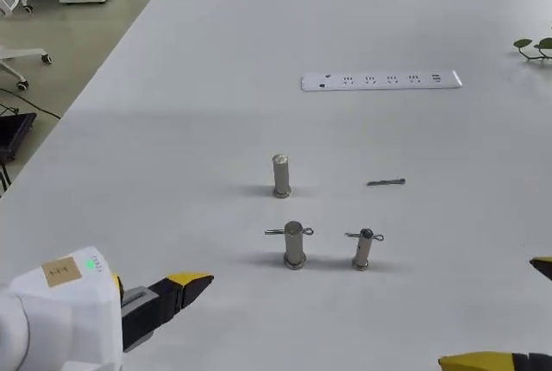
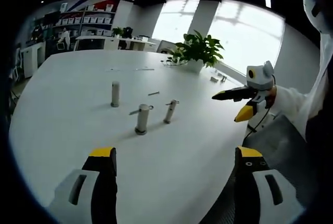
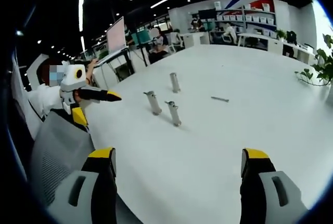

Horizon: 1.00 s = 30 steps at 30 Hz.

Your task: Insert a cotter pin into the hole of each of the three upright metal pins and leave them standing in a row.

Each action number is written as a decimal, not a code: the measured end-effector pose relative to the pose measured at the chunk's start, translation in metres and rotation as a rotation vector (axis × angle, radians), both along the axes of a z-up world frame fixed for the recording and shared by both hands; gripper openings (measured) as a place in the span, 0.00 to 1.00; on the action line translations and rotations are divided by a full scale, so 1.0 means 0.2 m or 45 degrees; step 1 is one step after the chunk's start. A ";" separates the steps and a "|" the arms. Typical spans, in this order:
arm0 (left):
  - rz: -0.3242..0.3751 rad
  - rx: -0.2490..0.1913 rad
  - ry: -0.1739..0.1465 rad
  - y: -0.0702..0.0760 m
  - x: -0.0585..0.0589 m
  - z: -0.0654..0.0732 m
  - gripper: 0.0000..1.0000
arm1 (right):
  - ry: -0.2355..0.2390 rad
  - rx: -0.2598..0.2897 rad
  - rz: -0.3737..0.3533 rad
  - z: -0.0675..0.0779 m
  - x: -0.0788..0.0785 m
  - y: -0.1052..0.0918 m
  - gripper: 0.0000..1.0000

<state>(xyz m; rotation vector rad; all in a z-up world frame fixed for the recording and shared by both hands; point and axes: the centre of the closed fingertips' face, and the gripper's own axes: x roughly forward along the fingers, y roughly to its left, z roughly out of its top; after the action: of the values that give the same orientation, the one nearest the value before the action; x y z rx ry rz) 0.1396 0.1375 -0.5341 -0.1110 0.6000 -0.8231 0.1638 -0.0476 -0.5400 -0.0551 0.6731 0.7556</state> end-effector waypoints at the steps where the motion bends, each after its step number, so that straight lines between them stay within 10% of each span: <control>1: 0.005 0.002 -0.005 0.00 0.00 0.00 0.93 | 0.006 0.003 -0.006 0.00 0.00 0.00 0.98; 10: 0.050 0.002 -0.020 0.06 0.07 0.04 0.93 | 0.023 -0.003 -0.044 0.00 -0.04 -0.05 0.98; 30: 0.159 0.067 -0.195 0.12 0.60 0.25 0.90 | 0.008 0.021 -0.118 0.02 -0.06 -0.02 0.98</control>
<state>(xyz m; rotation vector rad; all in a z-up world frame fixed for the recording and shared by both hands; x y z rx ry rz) 0.2590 0.1605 -0.4843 -0.0364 0.4655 -0.6876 0.1520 -0.0524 -0.5352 -0.0064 0.6706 0.6720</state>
